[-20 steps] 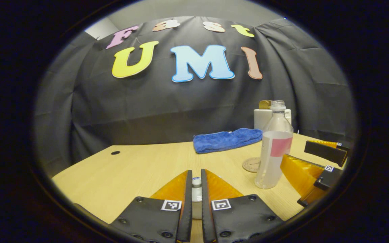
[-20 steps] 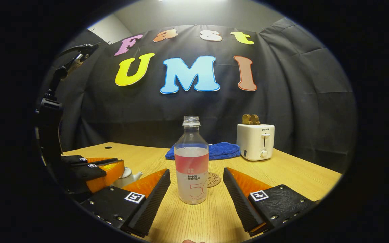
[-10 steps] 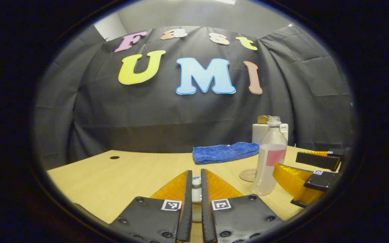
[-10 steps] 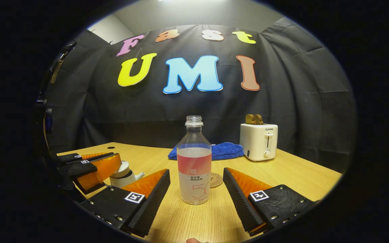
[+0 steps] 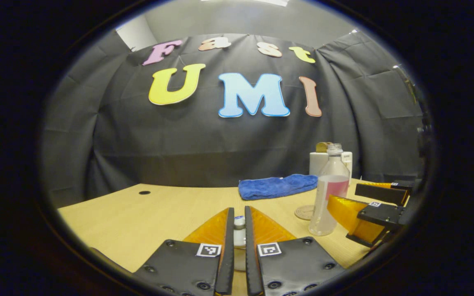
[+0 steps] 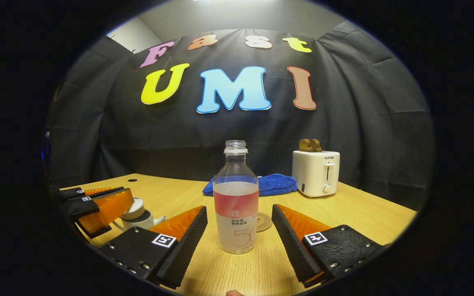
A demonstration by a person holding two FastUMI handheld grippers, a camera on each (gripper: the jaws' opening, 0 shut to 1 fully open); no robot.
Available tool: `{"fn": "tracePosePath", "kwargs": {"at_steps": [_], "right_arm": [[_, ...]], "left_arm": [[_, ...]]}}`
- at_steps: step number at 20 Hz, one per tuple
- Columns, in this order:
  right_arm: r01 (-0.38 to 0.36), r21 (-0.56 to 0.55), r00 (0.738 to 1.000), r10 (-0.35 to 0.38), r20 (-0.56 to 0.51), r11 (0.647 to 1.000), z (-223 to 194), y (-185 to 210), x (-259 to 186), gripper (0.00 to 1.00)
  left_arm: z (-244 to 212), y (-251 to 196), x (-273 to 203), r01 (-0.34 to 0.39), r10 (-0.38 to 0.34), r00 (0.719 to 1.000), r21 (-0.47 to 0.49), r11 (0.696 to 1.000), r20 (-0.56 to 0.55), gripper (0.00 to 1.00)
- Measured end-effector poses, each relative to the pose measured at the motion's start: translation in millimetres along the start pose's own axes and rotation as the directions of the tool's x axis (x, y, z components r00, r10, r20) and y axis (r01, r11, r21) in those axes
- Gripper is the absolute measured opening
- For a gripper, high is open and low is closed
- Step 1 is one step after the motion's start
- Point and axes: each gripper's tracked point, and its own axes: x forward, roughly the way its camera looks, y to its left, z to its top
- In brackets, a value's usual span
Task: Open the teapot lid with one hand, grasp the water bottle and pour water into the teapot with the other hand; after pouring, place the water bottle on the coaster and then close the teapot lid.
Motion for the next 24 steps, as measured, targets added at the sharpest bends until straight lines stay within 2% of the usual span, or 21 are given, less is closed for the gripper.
{"fn": "tracePosePath", "kwargs": {"at_steps": [4, 5, 6, 9, 11, 13, 15, 19, 20, 21, 22, 23, 24], "right_arm": [[0.004, 0.001, 1.0, -0.004, -0.001, 1.0, 0.5, 2.3, 7.3, 0.97], [0.0, 0.001, 1.0, 0.0, -0.002, 1.0, 0.8, 4.1, 9.3, 0.97], [-0.003, 0.001, 1.0, 0.003, -0.004, 1.0, 0.8, 4.4, 10.5, 0.97], [0.003, 0.004, 1.0, -0.003, -0.029, 1.0, -3.5, 4.4, 17.9, 0.97], [0.009, 0.009, 0.999, -0.009, -0.052, 1.0, -5.9, 3.1, 22.1, 0.97], [0.012, 0.011, 0.997, -0.011, -0.081, 1.0, -10.7, 2.5, 26.2, 0.97], [0.002, 0.012, 0.993, 0.0, -0.118, 1.0, -15.7, 4.4, 29.0, 0.97], [-0.018, 0.028, 0.983, 0.023, -0.183, 0.999, -26.0, 5.1, 35.4, 0.98], [-0.011, 0.032, 0.982, 0.017, -0.19, 0.999, -26.0, 4.6, 35.2, 0.96], [-0.001, 0.032, 0.981, 0.007, -0.194, 0.999, -25.8, 2.9, 35.3, 0.86], [0.001, 0.027, 0.981, 0.004, -0.192, 1.0, -24.8, 3.6, 34.5, 0.82], [0.004, 0.017, 0.982, -0.001, -0.191, 1.0, -24.7, 4.2, 34.5, 0.78], [0.011, 0.005, 0.982, -0.01, -0.187, 1.0, -24.4, 4.2, 35.0, 0.78]], "left_arm": [[17.2, 4.9, -10.3, -0.003, 0.004, 0.997, -0.007, 1.0, 0.081, 0.22], [15.9, 6.4, -11.0, -0.005, 0.006, 0.997, -0.016, 1.0, 0.081, 0.22], [15.1, 9.4, -11.8, -0.009, 0.011, 0.997, -0.026, 1.0, 0.077, 0.18], [12.2, 23.4, -18.0, -0.026, 0.029, 0.997, -0.037, 0.999, 0.065, 0.22], [11.5, 34.0, -24.5, -0.043, 0.044, 0.997, -0.018, 0.999, 0.065, 0.18], [9.9, 42.7, -28.8, -0.056, 0.055, 0.997, 0.007, 0.998, 0.061, 0.19], [9.8, 48.8, -31.6, -0.057, 0.057, 0.997, -0.003, 0.998, 0.059, 0.22], [7.0, 56.0, -31.3, -0.068, 0.069, 0.997, -0.024, 0.997, 0.047, 0.22], [7.6, 56.9, -32.4, -0.069, 0.07, 0.996, -0.029, 0.997, 0.048, 0.18], [6.8, 57.8, -31.4, -0.068, 0.07, 0.996, -0.033, 0.997, 0.048, 0.22], [6.8, 58.1, -30.9, -0.068, 0.07, 0.996, -0.035, 0.997, 0.047, 0.18], [6.0, 57.9, -30.3, -0.067, 0.068, 0.997, -0.036, 0.997, 0.045, 0.22], [5.4, 58.0, -30.5, -0.065, 0.067, 0.997, -0.038, 0.997, 0.044, 0.22]]}}
